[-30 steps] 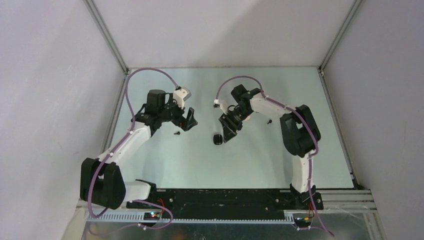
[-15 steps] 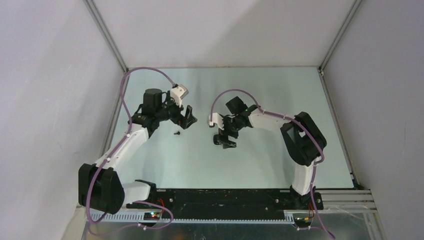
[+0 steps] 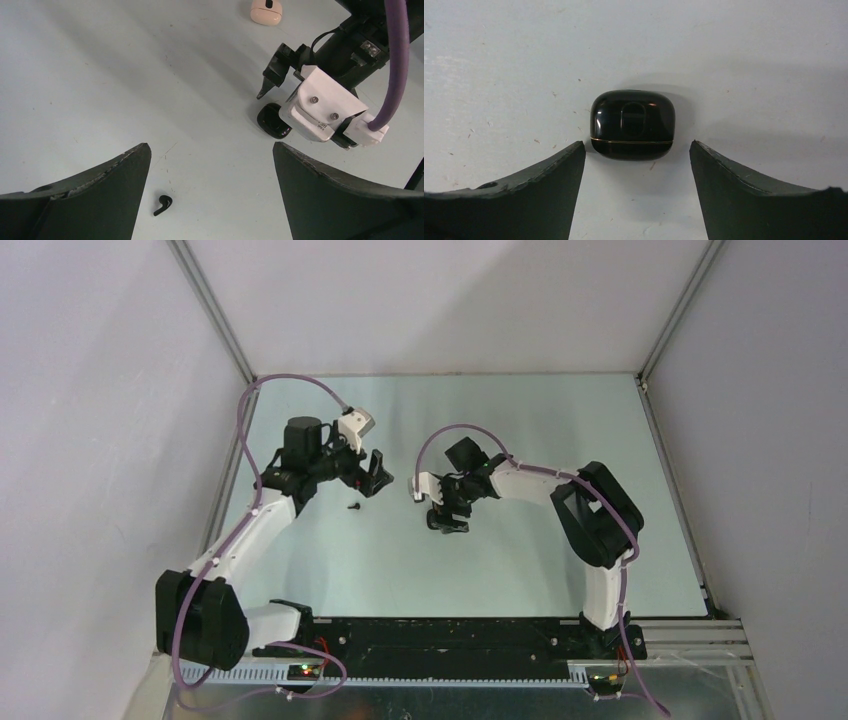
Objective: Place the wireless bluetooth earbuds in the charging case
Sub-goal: Pick up the charging case from the center of the board.
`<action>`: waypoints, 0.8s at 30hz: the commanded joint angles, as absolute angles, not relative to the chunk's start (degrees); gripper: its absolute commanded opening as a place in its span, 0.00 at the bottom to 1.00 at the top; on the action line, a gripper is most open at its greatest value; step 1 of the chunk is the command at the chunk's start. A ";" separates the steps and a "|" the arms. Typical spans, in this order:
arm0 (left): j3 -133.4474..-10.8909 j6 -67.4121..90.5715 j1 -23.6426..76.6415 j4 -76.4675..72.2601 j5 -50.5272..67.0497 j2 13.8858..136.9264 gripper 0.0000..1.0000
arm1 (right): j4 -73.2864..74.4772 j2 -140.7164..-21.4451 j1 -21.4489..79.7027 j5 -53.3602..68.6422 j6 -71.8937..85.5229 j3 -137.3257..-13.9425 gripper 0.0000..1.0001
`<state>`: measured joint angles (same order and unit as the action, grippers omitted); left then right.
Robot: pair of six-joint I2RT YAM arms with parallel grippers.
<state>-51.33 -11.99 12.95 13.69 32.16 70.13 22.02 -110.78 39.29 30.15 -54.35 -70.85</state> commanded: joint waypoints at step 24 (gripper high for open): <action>-49.46 -5.98 12.64 6.53 35.20 73.08 0.99 | 22.08 -107.24 41.02 28.67 -49.46 -72.17 0.48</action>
